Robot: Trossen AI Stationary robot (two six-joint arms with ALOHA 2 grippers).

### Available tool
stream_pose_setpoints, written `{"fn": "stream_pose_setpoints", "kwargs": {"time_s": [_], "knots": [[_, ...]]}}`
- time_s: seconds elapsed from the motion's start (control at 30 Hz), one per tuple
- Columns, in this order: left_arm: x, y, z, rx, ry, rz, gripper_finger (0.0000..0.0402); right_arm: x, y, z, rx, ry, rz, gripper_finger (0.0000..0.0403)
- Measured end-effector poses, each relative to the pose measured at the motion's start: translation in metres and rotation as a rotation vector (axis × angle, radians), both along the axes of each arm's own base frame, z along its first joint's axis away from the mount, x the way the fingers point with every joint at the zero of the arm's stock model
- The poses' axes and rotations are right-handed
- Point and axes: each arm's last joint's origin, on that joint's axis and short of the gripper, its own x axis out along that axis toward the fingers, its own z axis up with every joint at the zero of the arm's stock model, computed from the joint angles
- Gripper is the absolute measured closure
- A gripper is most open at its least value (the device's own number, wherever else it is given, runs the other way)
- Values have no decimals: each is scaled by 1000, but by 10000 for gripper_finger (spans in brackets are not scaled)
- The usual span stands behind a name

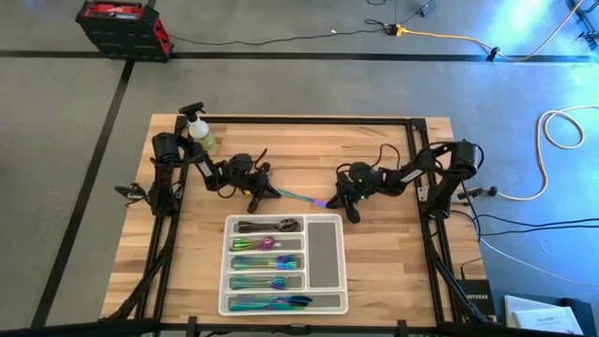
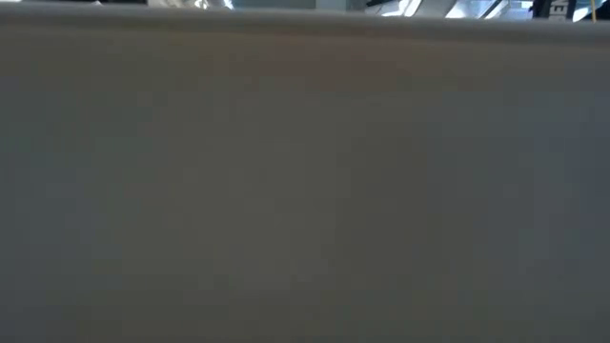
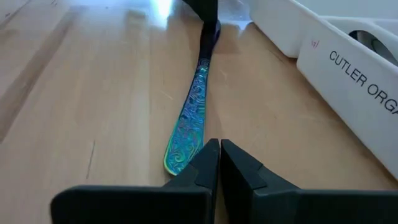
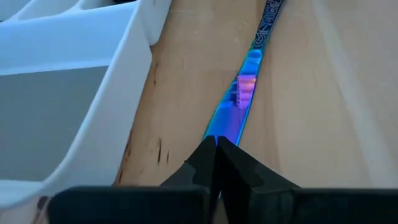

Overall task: Sort silverware
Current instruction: Put the purple knife into the white silverware tray

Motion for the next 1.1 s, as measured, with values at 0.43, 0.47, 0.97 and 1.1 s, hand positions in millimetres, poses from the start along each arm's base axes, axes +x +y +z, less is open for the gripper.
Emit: {"fn": "stream_pose_setpoints", "kwargs": {"time_s": [0.43, 0.47, 0.97, 1.1], "knots": [[-10, 31, 7, 76, -88, 38, 401, 0, 0, -1, 19, 21, -46, 403], [-12, 33, 6, 76, -85, 31, 401, 0, 0, -1, 19, 21, -47, 403], [-7, 53, 19, -26, -117, 57, 401, -1, 0, -1, 56, 34, -77, 403], [-2, 50, 17, -83, -78, 3, 383, -1, 0, -1, 57, 35, -77, 403]]}}
